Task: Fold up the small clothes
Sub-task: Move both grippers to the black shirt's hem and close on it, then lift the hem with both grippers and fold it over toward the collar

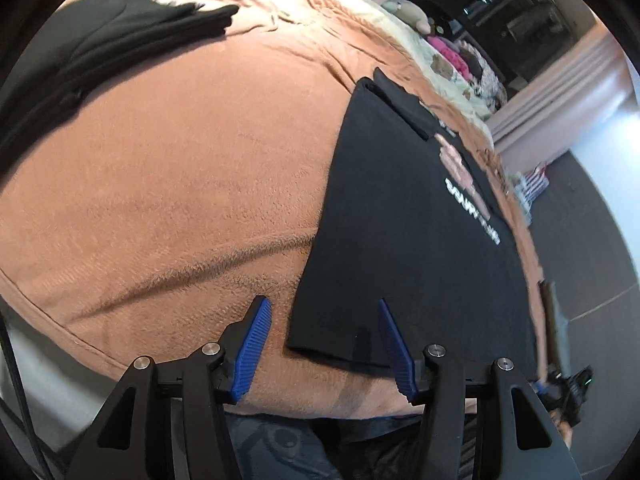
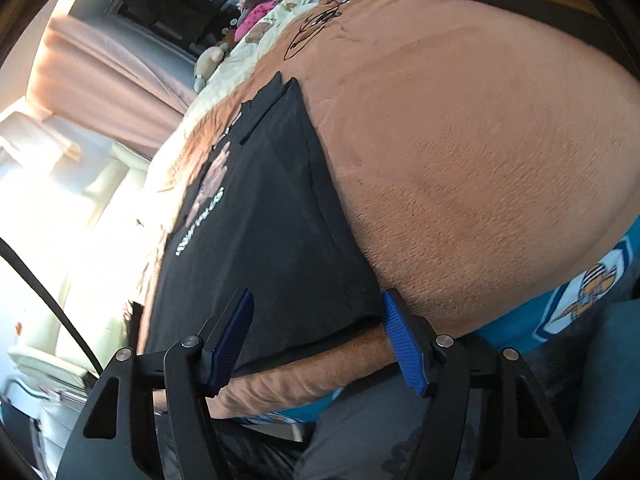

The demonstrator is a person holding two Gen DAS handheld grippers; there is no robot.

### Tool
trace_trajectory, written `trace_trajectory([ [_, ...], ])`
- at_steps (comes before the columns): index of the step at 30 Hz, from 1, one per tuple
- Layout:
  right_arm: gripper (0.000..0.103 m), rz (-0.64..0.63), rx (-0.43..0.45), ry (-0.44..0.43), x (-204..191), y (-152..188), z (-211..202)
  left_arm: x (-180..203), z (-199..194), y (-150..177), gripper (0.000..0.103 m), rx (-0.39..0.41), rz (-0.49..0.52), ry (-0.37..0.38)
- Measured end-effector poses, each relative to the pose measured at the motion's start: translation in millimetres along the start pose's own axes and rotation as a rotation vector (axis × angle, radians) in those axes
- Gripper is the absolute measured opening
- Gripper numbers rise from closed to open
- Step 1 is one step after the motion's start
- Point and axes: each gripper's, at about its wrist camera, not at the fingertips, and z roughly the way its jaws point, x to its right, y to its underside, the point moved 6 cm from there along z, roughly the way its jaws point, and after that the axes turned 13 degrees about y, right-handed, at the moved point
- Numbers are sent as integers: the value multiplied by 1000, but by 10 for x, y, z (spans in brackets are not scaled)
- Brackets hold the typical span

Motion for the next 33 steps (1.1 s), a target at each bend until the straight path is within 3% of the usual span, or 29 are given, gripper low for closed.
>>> trace_trajectory([
  [2, 64, 13, -3, -32, 40, 56, 0, -22, -20, 24, 57, 7, -50, 52],
  [4, 53, 25, -25, -78, 24, 103, 27, -21, -31, 60, 57, 13, -85, 91],
  [10, 53, 18, -3, -74, 34, 127, 108, 0, -114, 181, 57, 41, -153, 193],
  [16, 53, 30, 58, -21, 21, 150, 134, 30, -122, 169, 57, 87, -167, 208],
  [21, 45, 64, 80, 6, 19, 164, 160, 91, -51, 96, 56, 121, -176, 171],
  [25, 38, 92, 86, 17, -32, 133, 224, 102, 58, 51, 43, 129, -179, 100],
  [28, 24, 101, 88, 37, -60, 84, 241, 44, 108, 34, 28, 143, -199, 54],
  [30, 5, 116, 92, 47, -59, 64, 203, 13, 125, 8, 11, 147, -205, 15],
  [31, 2, 124, 104, 48, -58, 52, 165, -16, 110, -10, 6, 151, -208, -1],
  [33, 0, 120, 124, 47, -86, 33, 87, -26, 77, -34, 5, 164, -207, -2],
])
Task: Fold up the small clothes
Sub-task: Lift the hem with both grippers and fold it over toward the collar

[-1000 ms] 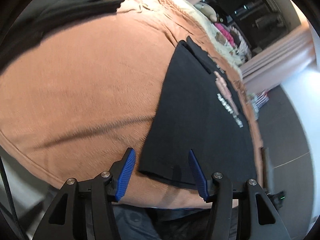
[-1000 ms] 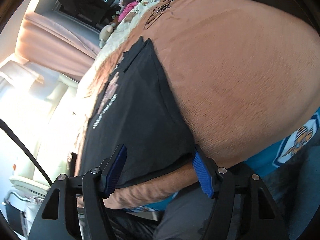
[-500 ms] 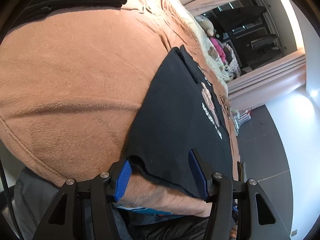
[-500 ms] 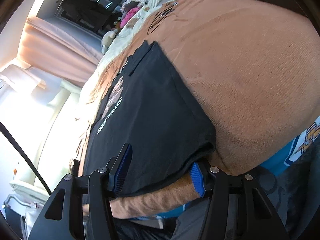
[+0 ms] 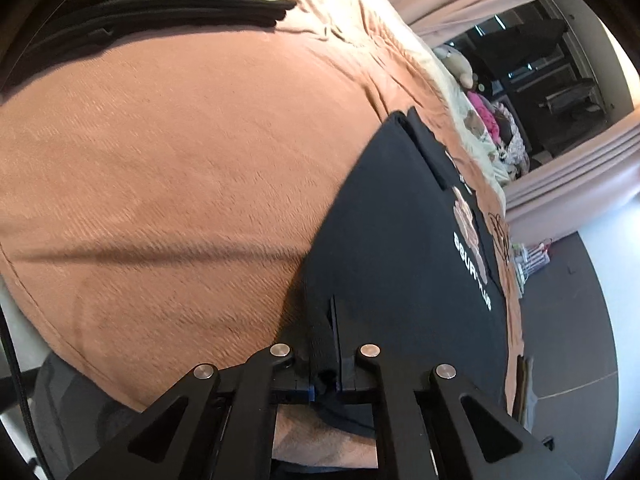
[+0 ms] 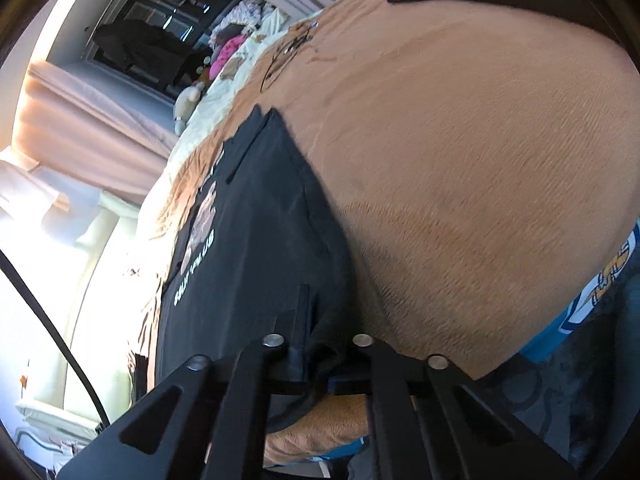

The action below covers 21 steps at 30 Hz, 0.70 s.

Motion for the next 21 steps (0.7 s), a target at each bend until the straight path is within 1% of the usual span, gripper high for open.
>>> trace_trajectory([
  [3, 0, -11, 28, -21, -73, 8, -153, 58, -76, -57, 5, 23, 27, -4],
  [7, 0, -46, 73, -53, -257, 70, -373, 209, -210, -113, 5, 48, 44, 32],
  [9, 0, -43, 89, -74, -298, 85, -493, 319, -284, -148, 5, 64, 60, 49],
  [16, 0, -41, 125, -144, -282, 210, -854, 603, -636, -253, 4, 109, 85, 108],
  [21, 0, -32, 137, -179, -144, 310, -1068, 738, -900, -249, 4, 125, 97, 141],
])
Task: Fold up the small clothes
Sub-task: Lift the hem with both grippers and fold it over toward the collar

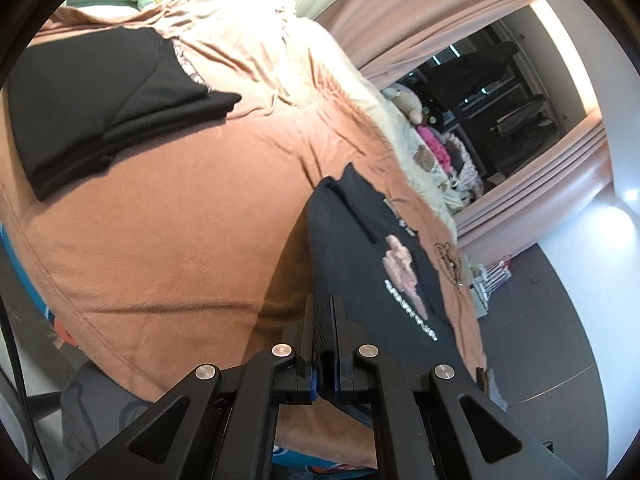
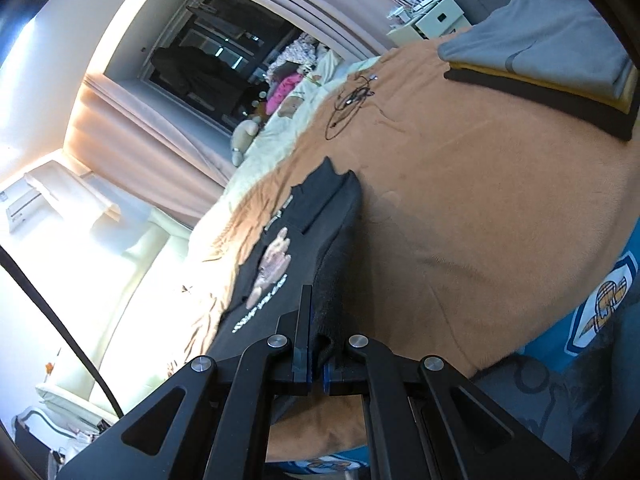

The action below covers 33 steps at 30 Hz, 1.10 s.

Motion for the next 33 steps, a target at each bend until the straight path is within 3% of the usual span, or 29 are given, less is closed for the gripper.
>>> trace_trajectory([
  [22, 0, -71, 119, -180, 211, 227, -973, 786, -1526, 89, 4, 152, 71, 137],
  [33, 0, -118, 149, -195, 312, 285, -833, 833, -1926, 3, 2, 201, 94, 163],
])
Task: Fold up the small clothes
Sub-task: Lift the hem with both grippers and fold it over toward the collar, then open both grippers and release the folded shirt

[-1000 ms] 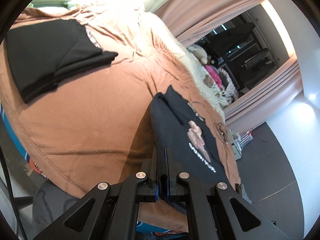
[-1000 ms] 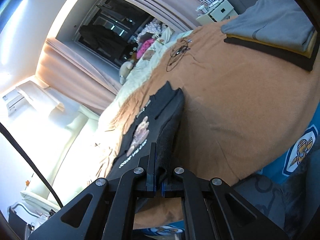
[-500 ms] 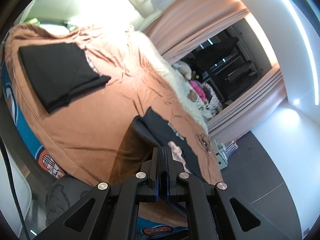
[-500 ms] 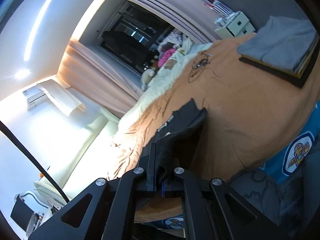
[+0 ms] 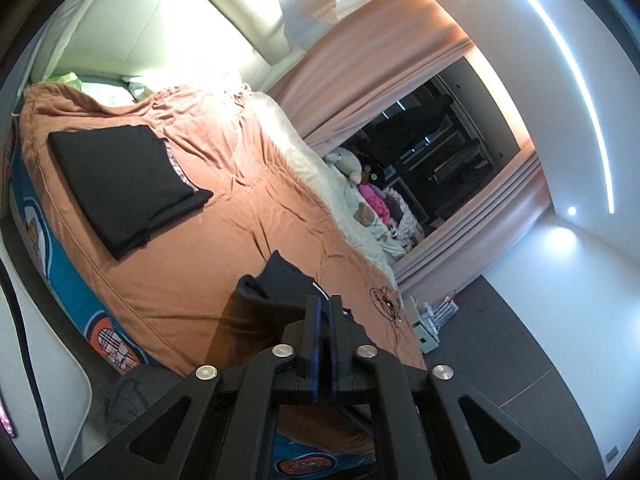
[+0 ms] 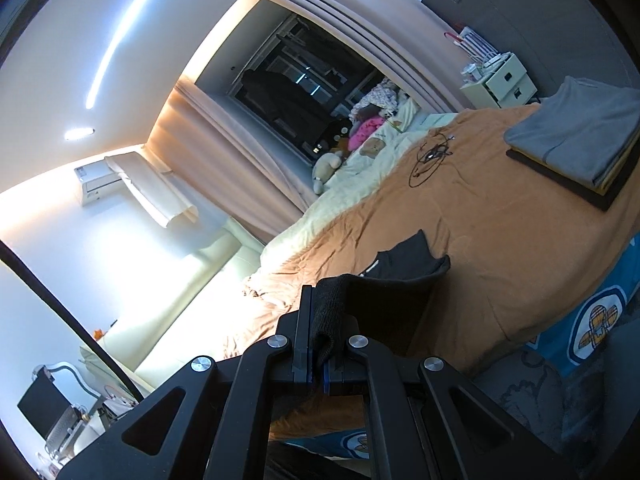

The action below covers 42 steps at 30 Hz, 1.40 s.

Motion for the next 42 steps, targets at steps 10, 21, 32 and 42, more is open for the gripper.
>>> trace_trajectory([
  [10, 0, 1, -55, 52, 420, -49, 856, -388, 290, 41, 2, -47, -33, -53],
  [21, 0, -43, -115, 102, 327, -752, 2205, -451, 1165, -312, 2, -78, 15, -128],
  [32, 0, -68, -207, 244, -28, -1232, 3444, -810, 2550, -701, 2, -181, 21, -243],
  [42, 0, -57, -277, 352, -236, -1386, 4095, -1206, 3471, -843, 2, -260, 10, -344],
])
